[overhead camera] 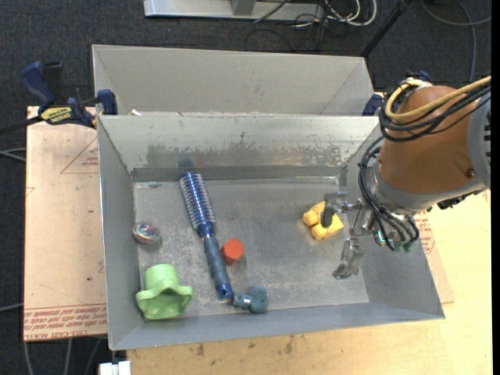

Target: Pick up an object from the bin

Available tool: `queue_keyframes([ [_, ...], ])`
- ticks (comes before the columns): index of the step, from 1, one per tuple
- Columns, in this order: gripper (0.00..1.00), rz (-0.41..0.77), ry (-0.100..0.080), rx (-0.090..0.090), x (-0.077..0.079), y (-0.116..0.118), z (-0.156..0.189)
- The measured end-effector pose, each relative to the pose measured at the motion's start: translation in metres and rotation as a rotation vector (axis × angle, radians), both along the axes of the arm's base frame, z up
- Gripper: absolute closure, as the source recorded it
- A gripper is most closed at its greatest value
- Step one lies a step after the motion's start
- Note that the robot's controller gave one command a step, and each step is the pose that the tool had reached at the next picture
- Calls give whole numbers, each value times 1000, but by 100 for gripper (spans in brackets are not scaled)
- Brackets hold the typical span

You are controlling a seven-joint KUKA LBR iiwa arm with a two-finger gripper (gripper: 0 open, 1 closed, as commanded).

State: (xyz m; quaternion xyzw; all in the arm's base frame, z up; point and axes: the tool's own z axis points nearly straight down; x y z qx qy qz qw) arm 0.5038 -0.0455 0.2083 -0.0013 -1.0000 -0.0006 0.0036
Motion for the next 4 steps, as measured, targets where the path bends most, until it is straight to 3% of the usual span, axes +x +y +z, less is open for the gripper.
queue_keyframes([
  [1, 0, 144, -11, -2, 99, -70, -47],
  [2, 0, 377, -5, 4, 109, -26, -130],
  [3, 0, 586, -11, 0, 113, -61, -138],
  [4, 100, 586, -11, 1, 113, -60, -138],
])
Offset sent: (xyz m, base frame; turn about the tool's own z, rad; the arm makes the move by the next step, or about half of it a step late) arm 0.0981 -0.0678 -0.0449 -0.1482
